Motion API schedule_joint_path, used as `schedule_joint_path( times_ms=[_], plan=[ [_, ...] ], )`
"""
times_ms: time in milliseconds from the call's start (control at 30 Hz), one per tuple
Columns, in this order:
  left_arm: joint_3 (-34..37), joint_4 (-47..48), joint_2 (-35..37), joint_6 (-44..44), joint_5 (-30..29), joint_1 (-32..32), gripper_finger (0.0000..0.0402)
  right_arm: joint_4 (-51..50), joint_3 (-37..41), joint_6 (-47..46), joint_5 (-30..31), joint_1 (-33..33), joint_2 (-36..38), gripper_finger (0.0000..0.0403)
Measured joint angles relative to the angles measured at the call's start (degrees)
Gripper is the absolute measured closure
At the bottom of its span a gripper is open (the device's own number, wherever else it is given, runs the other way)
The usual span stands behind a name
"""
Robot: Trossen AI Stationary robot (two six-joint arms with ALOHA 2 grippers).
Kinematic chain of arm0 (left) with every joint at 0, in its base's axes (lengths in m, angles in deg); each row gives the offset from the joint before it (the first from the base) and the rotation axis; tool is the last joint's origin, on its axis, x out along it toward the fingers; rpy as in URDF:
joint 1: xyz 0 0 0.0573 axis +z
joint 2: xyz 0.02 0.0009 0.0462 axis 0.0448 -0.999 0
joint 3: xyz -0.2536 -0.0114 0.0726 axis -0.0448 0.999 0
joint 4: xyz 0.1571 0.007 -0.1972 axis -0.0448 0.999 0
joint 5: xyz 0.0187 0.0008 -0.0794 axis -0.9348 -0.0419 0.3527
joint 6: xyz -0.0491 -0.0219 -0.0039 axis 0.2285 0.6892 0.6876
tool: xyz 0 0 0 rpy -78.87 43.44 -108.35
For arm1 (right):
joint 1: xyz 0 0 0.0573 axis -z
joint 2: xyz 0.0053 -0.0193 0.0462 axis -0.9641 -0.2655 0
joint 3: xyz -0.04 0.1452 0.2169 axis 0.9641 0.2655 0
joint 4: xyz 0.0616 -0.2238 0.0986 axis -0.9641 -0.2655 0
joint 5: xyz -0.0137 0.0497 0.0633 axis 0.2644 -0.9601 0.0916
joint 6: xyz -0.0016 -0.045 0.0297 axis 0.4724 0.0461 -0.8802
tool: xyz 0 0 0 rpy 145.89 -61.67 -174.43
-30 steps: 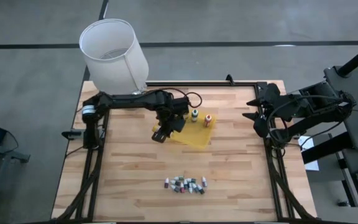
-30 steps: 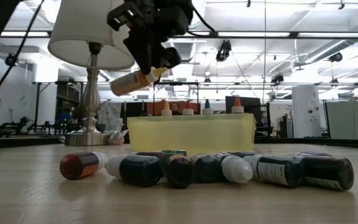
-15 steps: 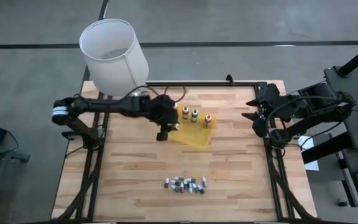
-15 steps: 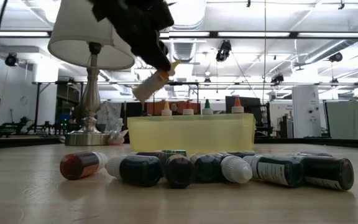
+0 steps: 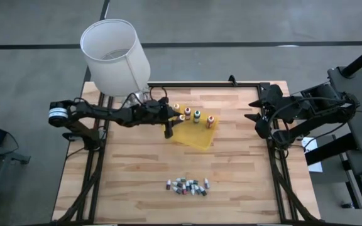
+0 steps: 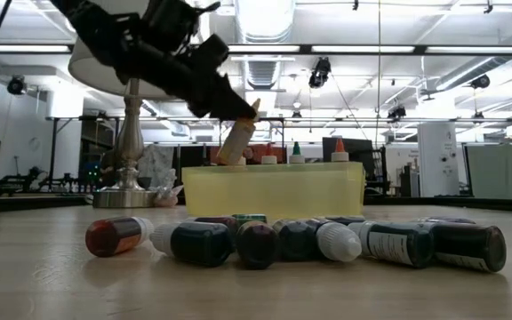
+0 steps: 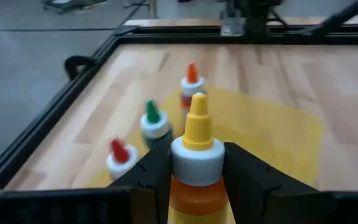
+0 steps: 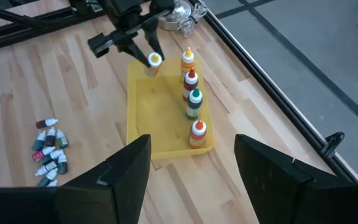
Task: Pick & Place food coloring
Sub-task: Put the large yellow food coloring bottle into the yellow bin
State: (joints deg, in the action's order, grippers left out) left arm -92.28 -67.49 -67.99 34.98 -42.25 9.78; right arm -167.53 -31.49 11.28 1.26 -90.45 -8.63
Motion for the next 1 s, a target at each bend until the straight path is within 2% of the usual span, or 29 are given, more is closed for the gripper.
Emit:
schedule_joint_path(
  times_ms=[167, 367, 600, 1000],
  plan=[
    [3.91, -7.89, 0.00, 3.79, -0.14, 1.47, 0.0304, -0.01, 0.00, 0.00, -0.02, 0.01, 0.00, 0.0179],
    [7.96, -16.90, -0.04, 4.06, -0.01, 2.41, 0.0304, -0.01, 0.00, 0.00, -0.02, 0.01, 0.00, 0.0179],
    [10.77, -22.27, -0.72, 5.13, 0.14, 3.38, 0.0304, 0.01, 0.02, -0.02, 0.75, 0.00, 0.00, 0.0179],
    [11.31, -30.77, -6.55, 6.37, 0.08, 4.12, 0.0304, 0.05, 0.04, -0.02, 1.01, 0.01, 0.00, 0.0179]
  ],
)
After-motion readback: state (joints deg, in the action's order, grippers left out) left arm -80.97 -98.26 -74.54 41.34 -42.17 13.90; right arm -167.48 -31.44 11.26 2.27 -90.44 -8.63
